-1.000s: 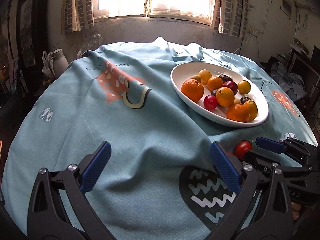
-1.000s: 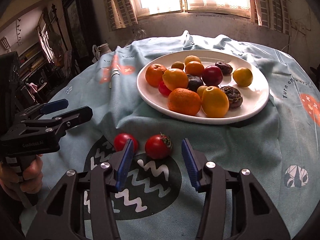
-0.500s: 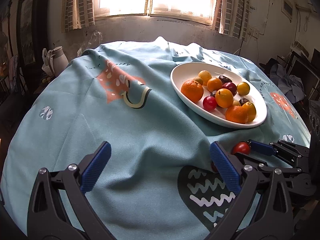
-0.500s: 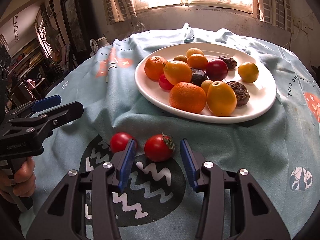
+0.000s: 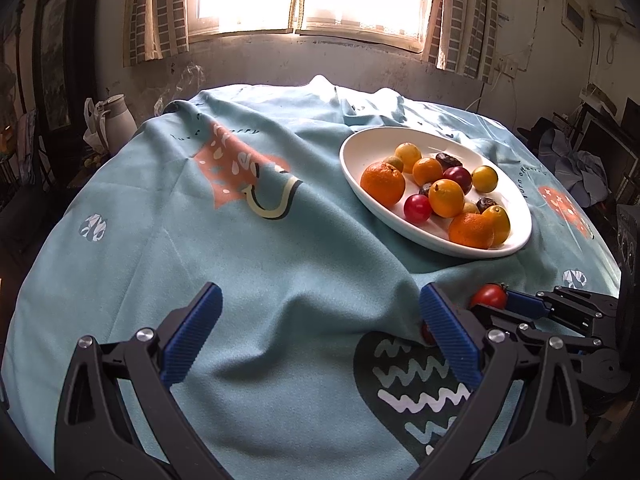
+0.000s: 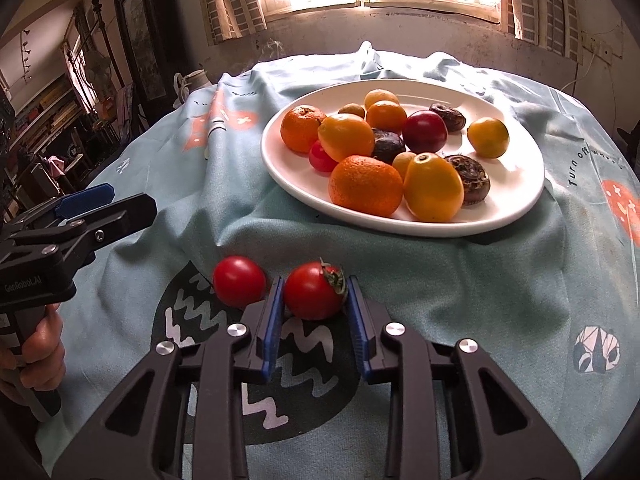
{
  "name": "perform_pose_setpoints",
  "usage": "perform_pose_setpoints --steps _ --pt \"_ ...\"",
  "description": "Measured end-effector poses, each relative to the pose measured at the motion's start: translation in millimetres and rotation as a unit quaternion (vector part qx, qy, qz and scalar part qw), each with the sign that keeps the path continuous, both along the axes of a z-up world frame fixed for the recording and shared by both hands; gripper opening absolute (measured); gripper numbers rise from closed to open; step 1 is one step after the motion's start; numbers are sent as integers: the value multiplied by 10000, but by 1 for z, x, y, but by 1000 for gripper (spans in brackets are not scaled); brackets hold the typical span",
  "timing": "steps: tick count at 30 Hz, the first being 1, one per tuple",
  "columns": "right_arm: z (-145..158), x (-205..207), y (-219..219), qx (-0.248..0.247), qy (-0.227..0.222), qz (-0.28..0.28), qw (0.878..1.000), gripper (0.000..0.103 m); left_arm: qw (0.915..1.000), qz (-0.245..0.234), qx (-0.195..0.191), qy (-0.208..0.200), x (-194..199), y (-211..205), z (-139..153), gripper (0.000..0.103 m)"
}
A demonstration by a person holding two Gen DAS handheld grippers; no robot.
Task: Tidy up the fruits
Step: 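Grasp a red tomato with the right gripper while the left gripper grasps a red cherry tomato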
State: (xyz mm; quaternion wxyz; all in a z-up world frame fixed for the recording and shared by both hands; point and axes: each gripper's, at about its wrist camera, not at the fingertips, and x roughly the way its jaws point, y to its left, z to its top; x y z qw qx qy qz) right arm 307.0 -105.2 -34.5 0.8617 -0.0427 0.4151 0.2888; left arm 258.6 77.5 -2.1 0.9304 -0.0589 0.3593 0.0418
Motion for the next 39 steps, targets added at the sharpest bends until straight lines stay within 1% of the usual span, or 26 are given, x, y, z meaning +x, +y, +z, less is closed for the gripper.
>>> perform_pose_setpoints --steps 3,6,8,10,12,14,15,16,17,18,20,22,26,29,34,37,39 --pt "6 -2 -11 91 5 -140 9999 31 9999 -113 50 -64 -3 -5 1 101" --pt "12 -6 -27 184 -3 -313 9993 31 9990 -385 170 -122 -5 -18 1 101" --pt "14 -8 -38 228 14 -423 9988 31 9974 -630 320 -161 -7 -29 1 100" --pt "16 -9 -49 286 19 -571 9980 31 9944 -878 555 -183 -9 -43 -1 99" --pt "17 -9 -60 338 50 -713 9969 31 9904 -1144 756 -194 -12 -56 -4 95" --pt "16 -8 -68 402 121 -800 9959 31 9861 -1421 840 -168 -13 -68 -7 85" --pt "15 -8 -71 424 146 -827 9956 31 9841 -1540 870 -148 -12 -72 -9 82" --pt "15 -7 -72 433 170 -852 9953 31 9826 -1623 889 -132 -10 -77 -10 77" --pt "14 -7 -73 436 195 -873 9950 31 9818 -1671 897 -106 -8 -80 -12 72" --pt "13 -7 -74 442 221 -884 9949 31 9814 -1709 873 -62 -5 -82 -14 69" --pt "12 -7 -75 447 254 -892 9947 31 9807 -1780 808 24 0 -85 -17 60" --pt "11 -6 -75 456 261 -895 9946 31 9800 -1812 819 92 3 -88 -21 57" --pt "10 -7 -75 472 291 -882 9946 31 9781 -1858 916 210 9 -94 -29 54" --pt "10 -7 -76 487 308 -885 9944 31 9772 -1887 947 240 11 -96 -33 54" --pt "9 -6 -76 511 327 -874 9943 31 9762 -1947 837 449 17 -95 -40 54" --pt "8 -6 -77 523 350 -885 9941 31 9772 -1944 639 565 22 -90 -42 54" --pt "8 -5 -77 522 360 -882 9941 31 9767 -1953 575 673 25 -89 -45 53"
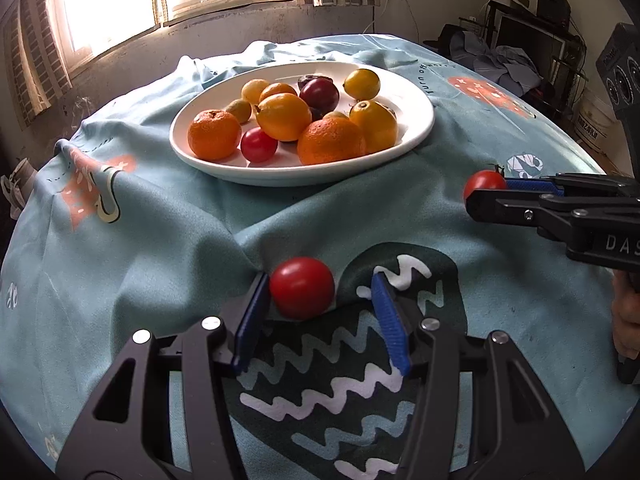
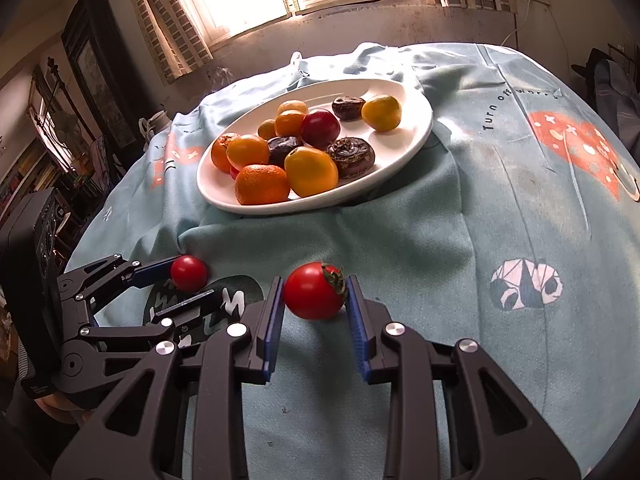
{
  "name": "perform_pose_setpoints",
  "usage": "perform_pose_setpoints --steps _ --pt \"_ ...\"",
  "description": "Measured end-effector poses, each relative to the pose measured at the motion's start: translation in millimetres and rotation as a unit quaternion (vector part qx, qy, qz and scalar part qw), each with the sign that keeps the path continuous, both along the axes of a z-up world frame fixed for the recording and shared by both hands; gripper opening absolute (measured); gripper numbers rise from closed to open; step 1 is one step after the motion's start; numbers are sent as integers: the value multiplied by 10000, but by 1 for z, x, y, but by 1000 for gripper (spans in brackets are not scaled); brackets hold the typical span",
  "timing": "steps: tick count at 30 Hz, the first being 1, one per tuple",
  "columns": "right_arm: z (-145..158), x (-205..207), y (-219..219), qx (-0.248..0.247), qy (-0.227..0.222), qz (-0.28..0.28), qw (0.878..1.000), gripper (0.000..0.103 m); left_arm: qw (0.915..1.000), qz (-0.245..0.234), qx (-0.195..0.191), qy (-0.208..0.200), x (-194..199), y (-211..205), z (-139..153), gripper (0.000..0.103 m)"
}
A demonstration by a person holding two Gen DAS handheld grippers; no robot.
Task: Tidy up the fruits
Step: 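Grasp a red tomato with the right gripper while the left gripper grasps a red cherry tomato, then carry both red tomatoes over the white plate and open both grippers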
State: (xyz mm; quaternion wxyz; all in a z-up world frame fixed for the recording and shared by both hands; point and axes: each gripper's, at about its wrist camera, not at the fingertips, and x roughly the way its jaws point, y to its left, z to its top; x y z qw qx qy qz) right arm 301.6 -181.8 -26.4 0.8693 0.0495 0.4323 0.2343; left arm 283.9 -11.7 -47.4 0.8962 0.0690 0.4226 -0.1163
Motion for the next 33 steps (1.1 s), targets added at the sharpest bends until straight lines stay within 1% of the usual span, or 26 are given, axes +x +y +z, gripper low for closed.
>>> perform_pose_setpoints --steps 4,6,9,10,13,16,20,22,24,28,33 --pt "0 0 0 9 8 11 10000 31 10000 4 -1 24 0 -1 -1 51" --pt "0 0 0 4 16 13 10000 31 9999 39 -94 46 1 1 -1 50" --pt "-1 0 0 26 47 24 10000 31 9995 128 -291 58 1 7 0 42" --pt "-1 0 0 29 52 33 10000 31 9994 156 -301 54 2 8 0 37" --pt "0 -1 1 31 40 53 10000 31 9994 156 -296 30 1 7 1 32" --pt "-1 -1 2 -8 26 53 10000 31 9994 154 -308 11 0 6 1 31" --pt "-2 -1 2 -14 48 57 10000 31 9986 160 -500 95 0 12 1 31" --pt "-2 0 2 -20 60 62 10000 31 9975 195 -657 167 2 16 1 31" --pt "-3 0 3 -28 68 64 10000 31 9953 250 -901 265 3 21 1 31" --pt "-3 0 3 -25 65 85 9999 31 9876 373 -1451 478 8 34 0 31" --pt "-2 -2 4 -23 44 117 9999 31 9780 508 -1915 646 9 45 -1 31"
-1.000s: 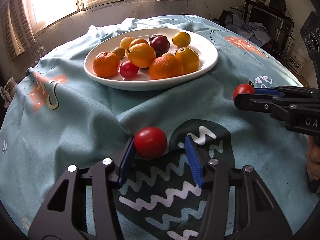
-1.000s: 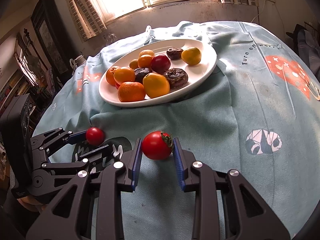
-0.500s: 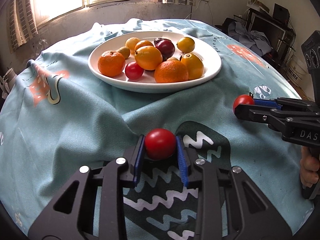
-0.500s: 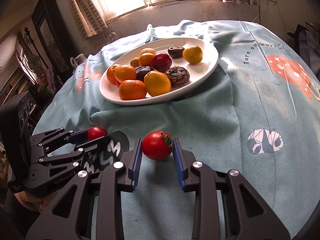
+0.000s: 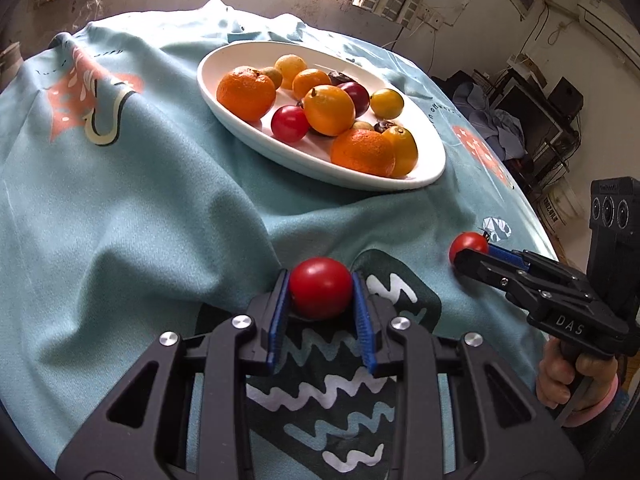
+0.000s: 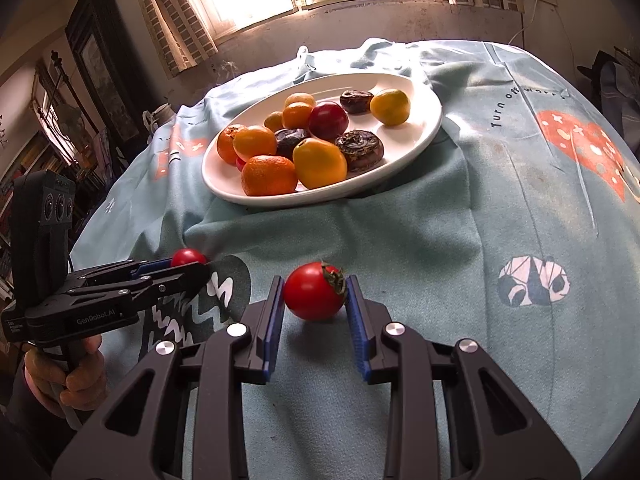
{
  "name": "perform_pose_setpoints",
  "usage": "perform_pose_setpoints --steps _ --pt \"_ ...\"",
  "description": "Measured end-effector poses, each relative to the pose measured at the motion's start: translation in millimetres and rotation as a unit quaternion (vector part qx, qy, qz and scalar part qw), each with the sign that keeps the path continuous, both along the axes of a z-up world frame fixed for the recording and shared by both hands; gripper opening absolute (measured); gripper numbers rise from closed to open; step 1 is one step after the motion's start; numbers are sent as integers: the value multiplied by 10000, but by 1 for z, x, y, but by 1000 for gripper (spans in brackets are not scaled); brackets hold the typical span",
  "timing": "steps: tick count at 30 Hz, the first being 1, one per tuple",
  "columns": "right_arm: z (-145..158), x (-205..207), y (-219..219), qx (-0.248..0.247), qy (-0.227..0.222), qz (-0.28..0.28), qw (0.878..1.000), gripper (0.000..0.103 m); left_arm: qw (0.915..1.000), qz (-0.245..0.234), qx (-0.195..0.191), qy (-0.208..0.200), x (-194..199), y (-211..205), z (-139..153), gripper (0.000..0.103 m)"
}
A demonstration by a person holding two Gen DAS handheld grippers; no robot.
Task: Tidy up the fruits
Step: 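Carry both red tomatoes over the white plate and open both grippers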
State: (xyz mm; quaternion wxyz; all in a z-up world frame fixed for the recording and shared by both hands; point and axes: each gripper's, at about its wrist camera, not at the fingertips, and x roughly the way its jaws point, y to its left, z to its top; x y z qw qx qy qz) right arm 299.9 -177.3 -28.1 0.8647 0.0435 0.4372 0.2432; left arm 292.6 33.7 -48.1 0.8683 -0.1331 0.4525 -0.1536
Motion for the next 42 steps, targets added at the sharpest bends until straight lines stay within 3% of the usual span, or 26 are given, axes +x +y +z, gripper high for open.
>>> perform_pose_setpoints --steps 14,23,29,33,37,42 --pt "1 -1 0 49 13 59 10000 31 9990 -9 -439 -9 -17 17 12 31" --pt "2 -3 0 23 -38 55 10000 31 9990 308 -304 -138 -38 40 15 30" --pt "18 -9 -1 211 -237 67 9995 31 9990 115 -134 -422 -36 29 36 30" --pt "40 1 3 254 -613 29 9978 31 9970 81 158 -757 -12 17 64 30" --pt "57 39 9 222 -826 -117 9963 31 9932 82 529 -1035 33 0 89 30" --pt "61 86 23 -72 -1027 -123 9946 31 9891 223 1006 -1054 94 -15 92 30"
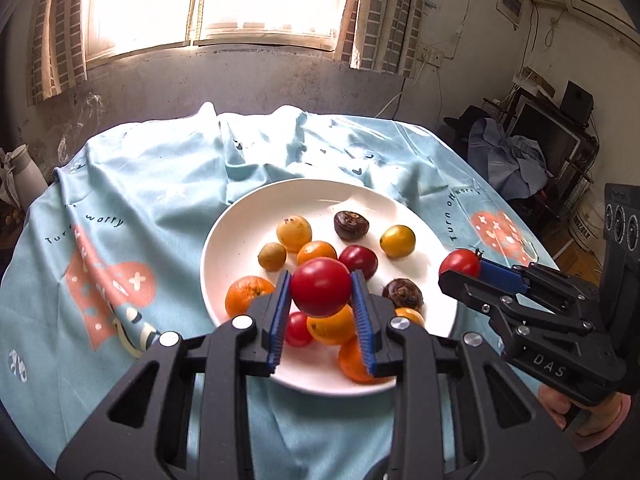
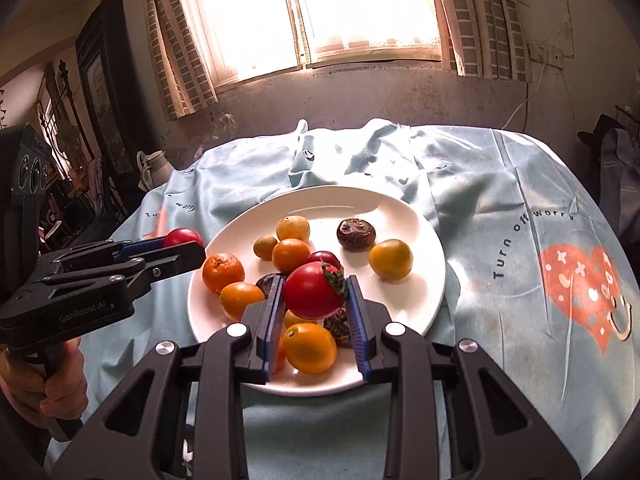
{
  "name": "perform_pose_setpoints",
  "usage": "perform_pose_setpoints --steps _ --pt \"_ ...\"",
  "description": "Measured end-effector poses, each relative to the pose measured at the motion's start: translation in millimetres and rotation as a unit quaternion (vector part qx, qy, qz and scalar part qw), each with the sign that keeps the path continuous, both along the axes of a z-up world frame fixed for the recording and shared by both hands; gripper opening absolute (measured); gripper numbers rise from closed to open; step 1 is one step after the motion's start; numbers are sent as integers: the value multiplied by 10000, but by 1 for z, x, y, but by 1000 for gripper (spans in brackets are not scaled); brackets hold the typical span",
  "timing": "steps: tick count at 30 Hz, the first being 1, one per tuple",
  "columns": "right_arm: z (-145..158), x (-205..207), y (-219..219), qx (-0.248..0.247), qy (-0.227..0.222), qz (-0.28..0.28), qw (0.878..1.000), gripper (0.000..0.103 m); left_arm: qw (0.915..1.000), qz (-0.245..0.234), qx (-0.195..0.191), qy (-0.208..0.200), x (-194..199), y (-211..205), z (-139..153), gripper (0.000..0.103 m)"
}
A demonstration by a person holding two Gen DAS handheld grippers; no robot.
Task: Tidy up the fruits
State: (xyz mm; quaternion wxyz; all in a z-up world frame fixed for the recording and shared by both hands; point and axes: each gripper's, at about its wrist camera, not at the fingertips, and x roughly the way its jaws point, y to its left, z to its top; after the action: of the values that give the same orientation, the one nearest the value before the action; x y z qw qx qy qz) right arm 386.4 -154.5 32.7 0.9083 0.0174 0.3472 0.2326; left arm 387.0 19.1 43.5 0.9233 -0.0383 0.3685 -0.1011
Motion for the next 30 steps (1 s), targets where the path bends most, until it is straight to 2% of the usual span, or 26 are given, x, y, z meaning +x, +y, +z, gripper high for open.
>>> perform_pose_setpoints --steps 3,6,7,8,9,11,13,17,20,22,30 --pt "-4 14 6 -98 -56 75 9999 31 9993 117 362 -5 26 -6 -7 30" --pt "-12 21 8 -49 -50 160 9998 34 9980 353 522 70 41 -2 -14 34" --pt "-14 21 9 -16 -34 206 9998 42 9971 464 601 103 43 0 -16 44" --pt "-14 20 8 28 -52 201 9998 63 9957 605 696 114 43 2 -16 80" --pt "-13 16 6 110 -108 153 9998 78 9935 810 804 42 39 5 -15 99" --pt "-7 6 0 281 -164 142 9994 102 9905 999 934 -157 25 10 -9 99" --pt "2 -12 -7 327 -376 103 9987 102 9897 973 1044 -141 10 13 -4 99" --pt "20 -53 -20 348 -480 86 9982 102 9874 929 1264 -226 -34 11 7 99" --pt "23 -85 -31 321 -525 104 9980 102 9883 879 1207 -311 -74 10 12 101" --pt "19 -105 -37 246 -583 48 9980 102 9895 873 1106 -308 -99 11 11 101" --pt "-24 -151 -48 -228 -142 14 9996 102 9922 766 967 -169 -181 5 -25 101"
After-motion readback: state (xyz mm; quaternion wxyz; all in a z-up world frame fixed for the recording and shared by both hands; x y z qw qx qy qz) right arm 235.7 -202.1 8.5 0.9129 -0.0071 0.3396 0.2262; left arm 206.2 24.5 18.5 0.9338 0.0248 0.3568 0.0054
